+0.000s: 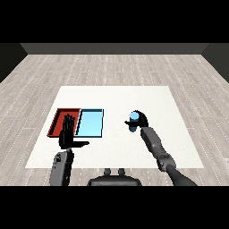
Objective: Pick the blue can and put it in the blue box
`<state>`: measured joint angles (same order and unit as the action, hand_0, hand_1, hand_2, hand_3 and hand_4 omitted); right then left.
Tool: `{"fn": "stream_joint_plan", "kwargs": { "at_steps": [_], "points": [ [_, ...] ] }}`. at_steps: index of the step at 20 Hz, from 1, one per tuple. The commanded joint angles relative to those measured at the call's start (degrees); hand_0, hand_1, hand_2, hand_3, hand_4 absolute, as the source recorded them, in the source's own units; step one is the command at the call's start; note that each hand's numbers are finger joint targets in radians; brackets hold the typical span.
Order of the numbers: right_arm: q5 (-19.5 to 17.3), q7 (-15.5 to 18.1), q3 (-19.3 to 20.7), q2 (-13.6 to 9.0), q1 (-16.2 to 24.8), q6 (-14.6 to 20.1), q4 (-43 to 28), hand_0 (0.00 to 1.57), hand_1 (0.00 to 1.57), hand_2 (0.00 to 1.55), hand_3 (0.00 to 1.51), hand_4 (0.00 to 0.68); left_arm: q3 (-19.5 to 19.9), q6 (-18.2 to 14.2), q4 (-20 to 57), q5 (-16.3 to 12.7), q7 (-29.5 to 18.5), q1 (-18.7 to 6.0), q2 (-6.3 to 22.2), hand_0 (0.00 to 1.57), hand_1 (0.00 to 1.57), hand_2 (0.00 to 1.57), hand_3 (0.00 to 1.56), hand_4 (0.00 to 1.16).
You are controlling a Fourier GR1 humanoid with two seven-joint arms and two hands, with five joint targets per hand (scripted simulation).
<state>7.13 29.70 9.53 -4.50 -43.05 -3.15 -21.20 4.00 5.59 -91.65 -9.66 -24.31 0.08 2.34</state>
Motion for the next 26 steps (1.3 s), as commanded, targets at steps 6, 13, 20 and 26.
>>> {"fn": "stream_joint_plan", "kwargs": {
  "at_steps": [6, 13, 20, 26],
  "points": [
    [-0.86, -0.64, -1.98, -1.34, 2.31, -0.64, -10.02, 1.47, 1.47, 1.45, 1.41, 0.649, -3.09, -2.56, 1.88, 5.15, 2.15, -2.18, -0.4, 0.0, 0.0, 0.0, 0.0, 0.0],
    [-1.06, 1.4, -3.49, -0.64, 2.2, -2.25, -17.1, 1.46, 1.46, 1.43, 1.41, 0.66, -8.98, -4.28, 10.7, 3.89, 0.8, -5.71, -2.3, 0.0, 0.0, 0.0, 0.0, 0.0],
    [-0.94, -7.03, -6.6, 3.22, 6.64, 1.86, -31.68, 1.43, 1.43, 1.45, 1.42, 0.659, -10.38, -3.67, 8.59, 2.51, 3.81, -5.74, -2.33, 0.0, 0.0, 0.0, 0.0, 0.0],
    [3.68, -9.59, -21.96, 4.45, 14.57, 12.38, -43.42, 1.43, 1.43, 1.45, 1.42, 0.659, -17.32, -9.44, 15.35, 2.12, 0.67, -8.55, -2.32, 0.0, 0.0, 0.0, 0.0, 0.0]
  ]
}}
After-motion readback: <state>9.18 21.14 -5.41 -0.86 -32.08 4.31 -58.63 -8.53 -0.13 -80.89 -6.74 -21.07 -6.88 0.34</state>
